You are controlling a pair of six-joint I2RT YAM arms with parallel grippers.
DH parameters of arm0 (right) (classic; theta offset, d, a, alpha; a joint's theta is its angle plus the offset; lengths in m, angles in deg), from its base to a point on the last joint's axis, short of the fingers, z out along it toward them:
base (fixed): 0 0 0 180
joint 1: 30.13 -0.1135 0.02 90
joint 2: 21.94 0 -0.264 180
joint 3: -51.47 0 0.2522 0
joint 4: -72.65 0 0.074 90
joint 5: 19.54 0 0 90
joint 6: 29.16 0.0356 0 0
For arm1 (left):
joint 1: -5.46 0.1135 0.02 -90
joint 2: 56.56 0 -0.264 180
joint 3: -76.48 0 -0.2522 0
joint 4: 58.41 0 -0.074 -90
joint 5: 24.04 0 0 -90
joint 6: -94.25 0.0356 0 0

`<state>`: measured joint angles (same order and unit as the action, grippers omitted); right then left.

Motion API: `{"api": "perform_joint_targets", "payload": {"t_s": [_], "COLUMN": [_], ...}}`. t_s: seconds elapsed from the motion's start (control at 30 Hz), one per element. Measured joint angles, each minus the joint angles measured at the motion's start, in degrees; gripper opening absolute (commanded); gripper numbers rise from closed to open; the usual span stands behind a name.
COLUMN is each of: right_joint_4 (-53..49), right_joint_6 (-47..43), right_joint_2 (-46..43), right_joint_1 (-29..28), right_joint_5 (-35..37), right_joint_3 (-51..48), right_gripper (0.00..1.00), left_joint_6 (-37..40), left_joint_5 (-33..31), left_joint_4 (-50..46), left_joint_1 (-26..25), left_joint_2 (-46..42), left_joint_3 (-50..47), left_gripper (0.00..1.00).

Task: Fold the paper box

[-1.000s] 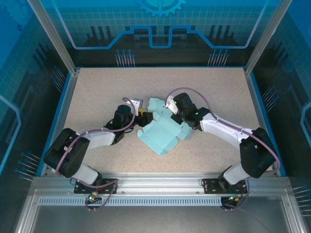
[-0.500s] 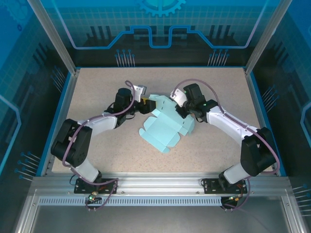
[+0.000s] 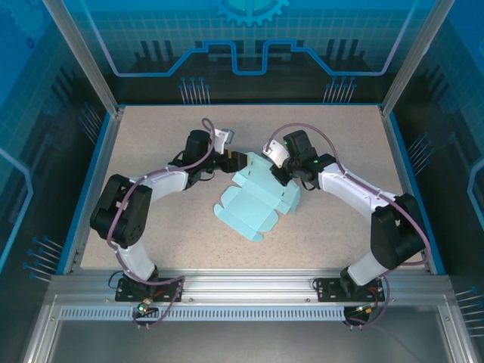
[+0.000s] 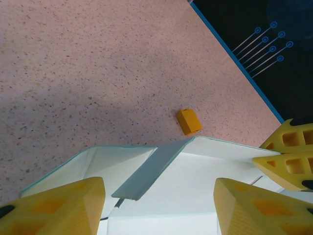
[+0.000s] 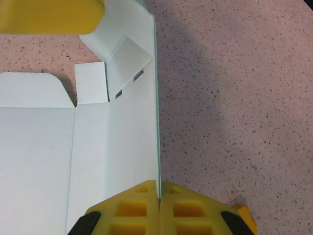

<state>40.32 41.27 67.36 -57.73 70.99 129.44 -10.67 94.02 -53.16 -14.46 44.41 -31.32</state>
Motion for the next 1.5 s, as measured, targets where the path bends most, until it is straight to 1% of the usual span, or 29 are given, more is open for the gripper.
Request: {"api": "perform_joint_targets", "payload": {"t_s": [0.13, 0.33, 0.67, 0.87, 1.1, 1.33, 1.5], "right_joint_4": [0.0, 0.1, 0.6, 0.6, 0.9, 1.4, 2.1], "right_joint_6": [0.0, 0.1, 1.7, 3.3, 4.7, 4.7, 4.3], "right_joint_2": [0.2, 0.7, 1.7, 1.9, 2.1, 2.1, 2.1], "right_joint_1": [-0.1, -0.1, -0.3, -0.5, -0.5, -0.5, -0.6], "right_joint_5": [-0.2, -0.1, 0.5, 0.8, 1.0, 1.6, 1.6], "right_joint_3": [0.0, 0.2, 1.1, 1.1, 1.1, 1.1, 1.1], "right_gripper": [0.03, 0.02, 0.01, 0.01, 0.01, 0.01, 0.01], "left_joint_6": [-0.2, -1.6, -5.7, -7.3, -9.7, -10.2, -8.7], "left_joint_5": [1.8, 4.9, 7.6, 7.6, 7.6, 6.2, 4.3], "left_joint_4": [-0.3, 1.0, 6.5, 8.8, 12.5, 13.0, 11.5], "left_joint_1": [0.0, 0.0, -0.7, -1.8, -2.0, -2.0, -1.1], "left_joint_2": [0.6, 0.7, 1.3, 2.3, 3.2, 3.2, 1.4], "left_joint_3": [1.1, 1.3, 0.5, 0.2, -0.5, -1.1, -4.3], "left_gripper": [0.61, 0.57, 0.56, 0.54, 0.54, 0.54, 0.56]}}
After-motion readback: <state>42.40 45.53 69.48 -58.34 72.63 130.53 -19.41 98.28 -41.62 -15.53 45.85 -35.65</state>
